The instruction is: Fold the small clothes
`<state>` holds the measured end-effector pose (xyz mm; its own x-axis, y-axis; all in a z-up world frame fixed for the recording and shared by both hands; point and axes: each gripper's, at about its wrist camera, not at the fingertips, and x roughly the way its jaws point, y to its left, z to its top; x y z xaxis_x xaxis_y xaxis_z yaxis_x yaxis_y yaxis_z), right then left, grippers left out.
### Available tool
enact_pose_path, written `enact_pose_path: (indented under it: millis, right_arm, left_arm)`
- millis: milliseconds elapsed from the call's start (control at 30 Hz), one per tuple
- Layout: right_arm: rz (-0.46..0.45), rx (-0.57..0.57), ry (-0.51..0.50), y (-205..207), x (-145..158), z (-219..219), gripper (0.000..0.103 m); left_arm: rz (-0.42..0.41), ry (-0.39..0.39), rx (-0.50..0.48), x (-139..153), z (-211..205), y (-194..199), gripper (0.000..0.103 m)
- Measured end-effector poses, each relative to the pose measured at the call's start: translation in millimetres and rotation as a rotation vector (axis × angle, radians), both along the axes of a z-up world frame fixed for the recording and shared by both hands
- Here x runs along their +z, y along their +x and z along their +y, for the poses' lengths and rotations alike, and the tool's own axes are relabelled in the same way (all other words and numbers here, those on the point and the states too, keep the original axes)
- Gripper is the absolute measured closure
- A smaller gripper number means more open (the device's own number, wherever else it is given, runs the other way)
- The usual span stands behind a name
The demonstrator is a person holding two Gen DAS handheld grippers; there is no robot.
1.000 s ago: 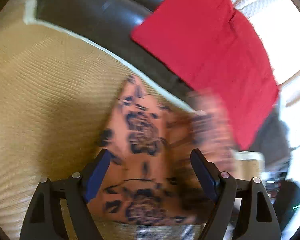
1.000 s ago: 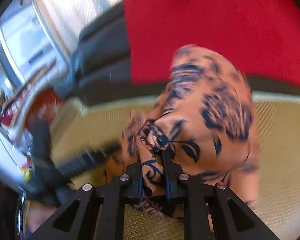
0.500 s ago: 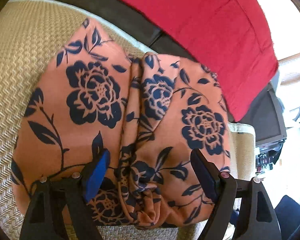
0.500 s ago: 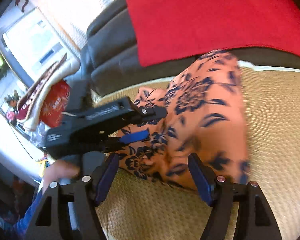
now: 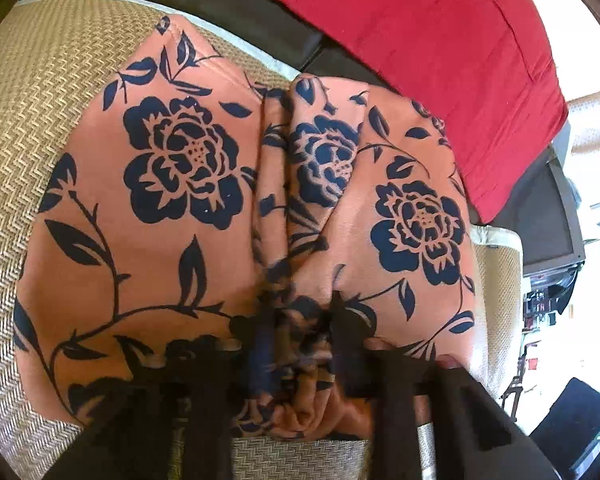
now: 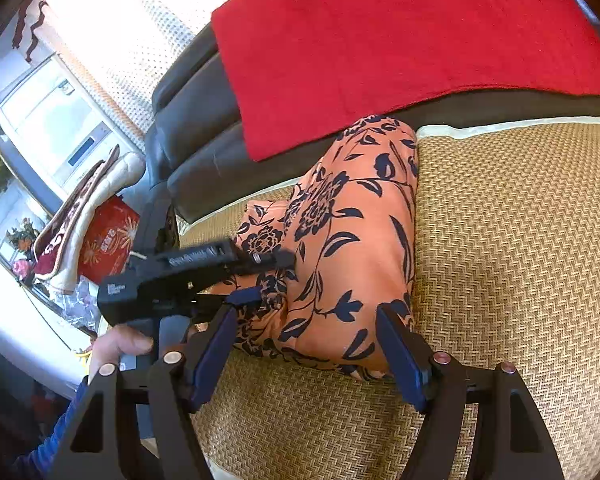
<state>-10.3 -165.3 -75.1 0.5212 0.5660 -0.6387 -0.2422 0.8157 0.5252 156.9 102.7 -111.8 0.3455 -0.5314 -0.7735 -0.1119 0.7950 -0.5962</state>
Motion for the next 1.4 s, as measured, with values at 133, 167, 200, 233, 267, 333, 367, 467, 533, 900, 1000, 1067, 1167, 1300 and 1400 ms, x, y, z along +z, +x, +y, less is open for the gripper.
enact_pose_path:
  millis: [133,167,200,233,267,333,367,467,533,900,1000,1067,1167,1300,1400]
  right_arm:
    - [-0.008,-0.005,-0.007,0.6,4.6,-2.6,0.028]
    - [-0.013,-0.007,-0.011,0.9,6.8,-3.5,0.028]
    - [-0.016,-0.01,-0.012,1.6,8.9,-4.6,0.028]
    - [-0.016,-0.013,-0.01,2.6,10.7,-5.5,0.028]
    - [-0.016,-0.015,-0.008,4.4,13.2,-6.2,0.028]
    - [-0.019,-0.019,-0.004,7.8,16.7,-4.9,0.028]
    - [-0.017,-0.014,0.001,10.1,17.7,-2.7,0.028]
    - [0.005,0.005,-0.01,17.0,13.7,8.0,0.028]
    - [0.025,0.029,-0.013,19.3,10.0,15.0,0.028]
    - [0.118,0.073,0.014,25.1,-7.7,26.5,0.022]
    - [0.177,0.061,0.06,37.6,-20.9,21.9,0.022]
    - [0.214,0.046,0.092,50.7,-29.4,19.3,0.022]
    - [0.289,0.037,0.128,74.0,-45.6,21.4,0.022]
    - [0.411,0.034,0.128,92.6,-71.5,30.5,0.021]
    - [0.439,0.036,0.081,97.7,-83.1,37.2,0.046]
  left_arm:
    - [-0.168,0.061,0.023,48.3,7.4,-16.6,0.086]
    - [-0.24,0.089,0.031,71.9,9.9,-25.1,0.086]
    - [-0.315,0.128,0.042,95.1,13.4,-35.3,0.086]
    - [-0.38,0.187,0.059,113.8,17.9,-46.5,0.086]
    - [-0.415,0.246,0.073,120.8,21.6,-53.2,0.086]
    - [-0.409,0.358,0.083,109.9,33.9,-57.8,0.086]
    - [-0.357,0.353,0.092,92.9,43.2,-53.5,0.086]
    - [-0.162,0.381,0.112,24.1,63.1,-40.6,0.086]
    - [-0.186,0.371,0.114,13.4,63.6,-46.2,0.085]
    - [-0.164,0.381,0.15,40.2,79.0,-55.8,0.067]
    - [-0.28,0.403,0.161,74.9,68.0,-71.0,0.052]
    - [-0.339,0.44,0.124,85.5,52.4,-76.5,0.045]
    - [-0.339,0.526,0.033,70.0,26.0,-69.0,0.044]
    - [-0.239,0.621,0.006,25.3,18.7,-55.4,0.044]
    - [-0.255,0.628,0.002,25.5,18.9,-59.0,0.044]
